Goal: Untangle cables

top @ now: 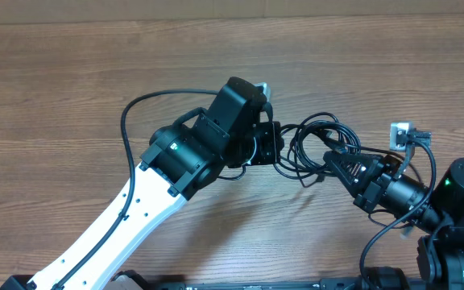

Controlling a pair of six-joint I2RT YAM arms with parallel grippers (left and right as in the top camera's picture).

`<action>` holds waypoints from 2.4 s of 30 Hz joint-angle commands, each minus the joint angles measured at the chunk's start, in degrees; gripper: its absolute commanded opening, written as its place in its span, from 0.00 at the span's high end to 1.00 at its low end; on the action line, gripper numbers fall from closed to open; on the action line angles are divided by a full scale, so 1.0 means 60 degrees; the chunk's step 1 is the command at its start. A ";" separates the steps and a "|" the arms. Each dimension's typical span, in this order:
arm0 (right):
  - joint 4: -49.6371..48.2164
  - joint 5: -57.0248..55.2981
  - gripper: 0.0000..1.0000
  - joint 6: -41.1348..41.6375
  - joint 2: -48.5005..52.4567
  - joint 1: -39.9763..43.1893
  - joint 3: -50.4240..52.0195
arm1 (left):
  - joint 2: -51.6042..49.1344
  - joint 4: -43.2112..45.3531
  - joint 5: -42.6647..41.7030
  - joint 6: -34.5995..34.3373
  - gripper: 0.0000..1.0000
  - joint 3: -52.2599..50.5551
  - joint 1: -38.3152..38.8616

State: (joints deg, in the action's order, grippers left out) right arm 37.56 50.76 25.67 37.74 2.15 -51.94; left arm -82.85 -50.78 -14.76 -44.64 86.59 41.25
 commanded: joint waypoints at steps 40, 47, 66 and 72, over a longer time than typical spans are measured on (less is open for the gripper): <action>0.1774 -0.1464 0.00 -0.1439 -0.0328 0.0025 -0.0229 | -0.0047 0.2102 -0.6182 0.8080 0.96 -0.0047 -0.1687; 0.2269 -0.2306 0.00 -0.1439 -0.0328 0.0025 -0.0229 | -0.0047 0.2229 -0.8160 0.9242 0.96 -0.0047 -0.1687; 0.2259 -0.4244 0.00 -0.1424 -0.0306 0.0025 -0.0229 | -0.0047 0.3166 -0.9584 0.8174 0.96 -0.0047 -0.0229; 0.2211 -0.8189 0.00 -0.0233 -0.0146 0.0025 -0.0229 | -0.0047 0.2707 -0.9894 0.8185 0.96 -0.0047 0.0131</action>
State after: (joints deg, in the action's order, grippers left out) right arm 51.46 18.02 19.77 36.23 2.13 -52.12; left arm -83.29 -33.69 -69.06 5.82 86.26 41.67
